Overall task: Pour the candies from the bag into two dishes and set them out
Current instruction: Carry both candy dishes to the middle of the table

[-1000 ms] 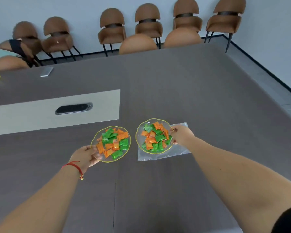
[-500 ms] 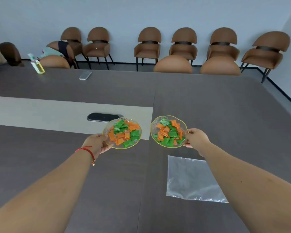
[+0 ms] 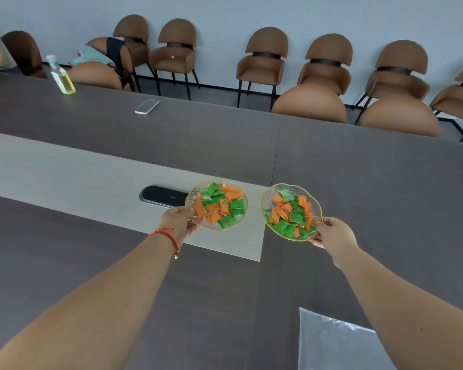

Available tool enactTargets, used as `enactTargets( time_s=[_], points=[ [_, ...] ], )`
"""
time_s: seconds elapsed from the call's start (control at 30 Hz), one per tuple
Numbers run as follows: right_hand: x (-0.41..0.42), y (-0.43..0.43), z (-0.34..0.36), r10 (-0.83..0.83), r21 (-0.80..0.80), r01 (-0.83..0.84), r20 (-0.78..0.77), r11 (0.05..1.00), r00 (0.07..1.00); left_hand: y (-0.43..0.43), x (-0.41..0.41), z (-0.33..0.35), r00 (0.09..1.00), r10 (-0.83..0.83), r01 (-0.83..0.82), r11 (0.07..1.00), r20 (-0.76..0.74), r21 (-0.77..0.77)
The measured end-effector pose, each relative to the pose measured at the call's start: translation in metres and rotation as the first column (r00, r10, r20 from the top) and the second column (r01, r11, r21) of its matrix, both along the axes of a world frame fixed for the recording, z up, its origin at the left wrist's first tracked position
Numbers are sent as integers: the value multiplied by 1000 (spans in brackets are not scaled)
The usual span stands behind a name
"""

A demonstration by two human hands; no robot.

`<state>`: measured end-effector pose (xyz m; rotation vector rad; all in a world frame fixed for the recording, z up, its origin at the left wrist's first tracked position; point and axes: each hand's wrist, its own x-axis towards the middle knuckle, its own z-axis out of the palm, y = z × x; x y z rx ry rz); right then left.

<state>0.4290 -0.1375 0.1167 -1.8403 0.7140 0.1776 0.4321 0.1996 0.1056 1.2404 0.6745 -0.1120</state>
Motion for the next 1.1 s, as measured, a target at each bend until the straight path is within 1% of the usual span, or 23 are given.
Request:
enactTargets(
  time_s=[0.17, 0.27, 0.43, 0.5, 0.57, 0.63, 0.7, 0.8, 0.87, 0.97, 1.03, 1.1],
  points=[
    [45, 2, -50, -81, -13, 80, -41, 997, 996, -10, 51, -55, 994, 79, -80, 997, -73, -12],
    [61, 3, -81, -92, -43, 89, -78, 995, 993, -15, 72, -89, 992, 50, -50, 999, -112, 3],
    [79, 10, -120, -71, -101, 57, -138, 993, 988, -22, 99, -122, 985, 46, -34, 997, -165, 76],
    [82, 11, -132, -46, -135, 25, -153, 991, 987, -23, 104, -133, 982, 42, -10, 985, -182, 172],
    [84, 12, -140, -31, -164, 4, -162, 986, 986, -26, 107, -140, 984, 22, 34, 952, -179, 304],
    [84, 11, -144, -18, -176, -10, -158, 984, 987, -29, 108, -139, 986, 1, 76, 890, -167, 450],
    [84, 11, -144, -6, -170, -19, -145, 985, 989, -31, 111, -139, 988, -12, 93, 838, -152, 537],
    [84, 10, -145, 17, -168, -39, -133, 985, 991, -31, 116, -142, 983, -51, 149, 789, -179, 596],
    [84, 11, -146, 17, -170, -39, -132, 985, 991, -31, 118, -143, 974, -96, 208, 730, -203, 651],
    [83, 15, -145, 19, -220, -49, -137, 974, 990, -33, 121, -143, 963, -132, 264, 642, -235, 720],
    [82, 18, -145, 16, -249, -49, -134, 967, 991, -35, 125, -143, 960, -124, 275, 600, -253, 751],
    [81, 19, -146, 19, -273, -53, -126, 961, 992, -37, 127, -142, 956, -110, 284, 579, -271, 764]
  ],
)
